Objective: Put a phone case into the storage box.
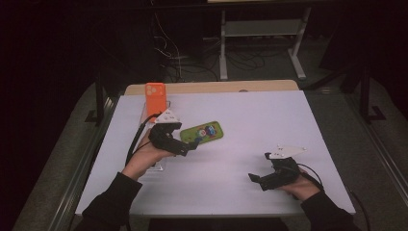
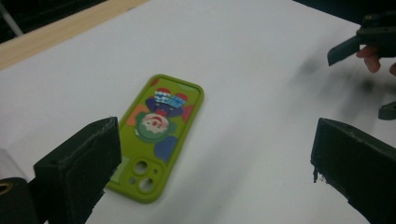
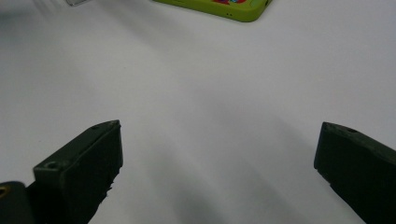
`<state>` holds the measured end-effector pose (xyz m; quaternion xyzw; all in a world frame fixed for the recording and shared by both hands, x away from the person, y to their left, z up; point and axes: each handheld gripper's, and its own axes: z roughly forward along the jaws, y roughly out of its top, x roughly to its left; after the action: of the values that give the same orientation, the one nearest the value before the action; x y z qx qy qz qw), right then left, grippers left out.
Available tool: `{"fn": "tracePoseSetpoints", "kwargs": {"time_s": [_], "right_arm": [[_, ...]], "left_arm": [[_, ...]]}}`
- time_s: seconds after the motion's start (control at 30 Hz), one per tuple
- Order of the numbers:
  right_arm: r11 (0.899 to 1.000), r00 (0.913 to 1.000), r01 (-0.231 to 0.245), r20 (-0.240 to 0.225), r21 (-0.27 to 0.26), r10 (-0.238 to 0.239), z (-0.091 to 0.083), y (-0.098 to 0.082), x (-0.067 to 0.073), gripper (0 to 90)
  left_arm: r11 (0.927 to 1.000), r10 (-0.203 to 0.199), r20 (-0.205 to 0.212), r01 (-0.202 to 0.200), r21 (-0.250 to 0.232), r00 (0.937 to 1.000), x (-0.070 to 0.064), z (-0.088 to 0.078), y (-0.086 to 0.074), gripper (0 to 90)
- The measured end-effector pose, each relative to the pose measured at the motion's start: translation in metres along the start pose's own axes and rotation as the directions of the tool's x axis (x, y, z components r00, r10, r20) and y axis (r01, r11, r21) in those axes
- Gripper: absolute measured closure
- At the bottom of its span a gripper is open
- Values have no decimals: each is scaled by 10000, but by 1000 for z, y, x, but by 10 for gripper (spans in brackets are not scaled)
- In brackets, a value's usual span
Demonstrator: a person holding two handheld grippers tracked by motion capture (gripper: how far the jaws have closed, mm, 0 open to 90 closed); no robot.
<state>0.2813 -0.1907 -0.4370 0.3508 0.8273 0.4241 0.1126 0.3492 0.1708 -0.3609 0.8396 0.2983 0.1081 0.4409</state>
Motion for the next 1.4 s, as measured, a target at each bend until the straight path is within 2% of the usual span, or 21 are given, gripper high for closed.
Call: {"fn": "tracePoseSetpoints", "kwargs": {"time_s": [0.13, 0.33, 0.47, 0.57, 0.73, 0.87, 0.9, 1.03, 1.07, 1.13, 1.2, 1.23, 1.3, 1.37, 1.4], "right_arm": [[10000, 10000, 15, 18, 40, -15, 0, 0, 0, 5], [10000, 10000, 13, 36, 25, -13, 0, 0, 1, 5], [10000, 10000, 5, 43, 2, -5, 0, 0, 0, 5], [9998, 9998, -201, 36, 23, 201, 1, 1, 0, 5], [9999, 9999, -147, 45, 21, 146, 3, 5, -4, 5], [9997, 9997, -235, 24, -46, 235, 6, 16, -7, 5], [9995, 9995, -319, 17, -71, 319, 7, 19, -7, 5], [9994, 9995, -240, -196, 268, 246, 14, 32, -9, 5], [9994, 9997, -46, -221, 336, 54, 17, 36, -10, 5], [9983, 9995, -109, -293, 565, 126, 23, 43, -10, 8], [9978, 9997, -105, -197, 662, 118, 31, 51, -11, 46], [9979, 9992, -181, -334, 625, 202, 34, 55, -12, 59], [9967, 9987, -398, -288, 710, 420, 43, 63, -13, 92], [9966, 9988, -402, -264, 722, 422, 51, 72, -16, 134], [9958, 9987, -451, -207, 796, 469, 56, 77, -16, 142]], "left_arm": [[9999, 85, 193, -87, 128, 9998, -6, 7, -7, 18], [9963, 414, 185, -427, 749, 9990, -11, 15, -16, 18], [9966, 252, 170, -264, 787, 9995, -10, 18, -15, 21], [9966, 182, 180, -196, 801, 9997, -5, 20, -14, 41], [9982, 9, 24, -11, 608, 10000, 0, 19, -12, 63], [9985, 27, -29, -26, 550, 10000, 0, 18, -13, 60], [9980, 149, -29, -147, 612, 9999, 1, 17, -14, 52], [9988, 70, 7, -70, 488, 10000, 2, 17, -17, 28], [9979, 218, 33, -219, 617, 9998, 4, 17, -19, 20], [9981, 184, 14, -185, 582, 9998, 4, 18, -22, 19], [9990, 145, 55, -147, 421, 9999, 4, 17, -23, 19], [9993, 102, 36, -103, 355, 9999, 3, 17, -23, 19], [9993, 50, 79, -53, 372, 10000, 2, 17, -24, 19], [9990, 216, 75, -219, 402, 9997, 2, 17, -24, 19], [9994, 154, 126, -158, 322, 9998, 2, 17, -24, 19]]}}
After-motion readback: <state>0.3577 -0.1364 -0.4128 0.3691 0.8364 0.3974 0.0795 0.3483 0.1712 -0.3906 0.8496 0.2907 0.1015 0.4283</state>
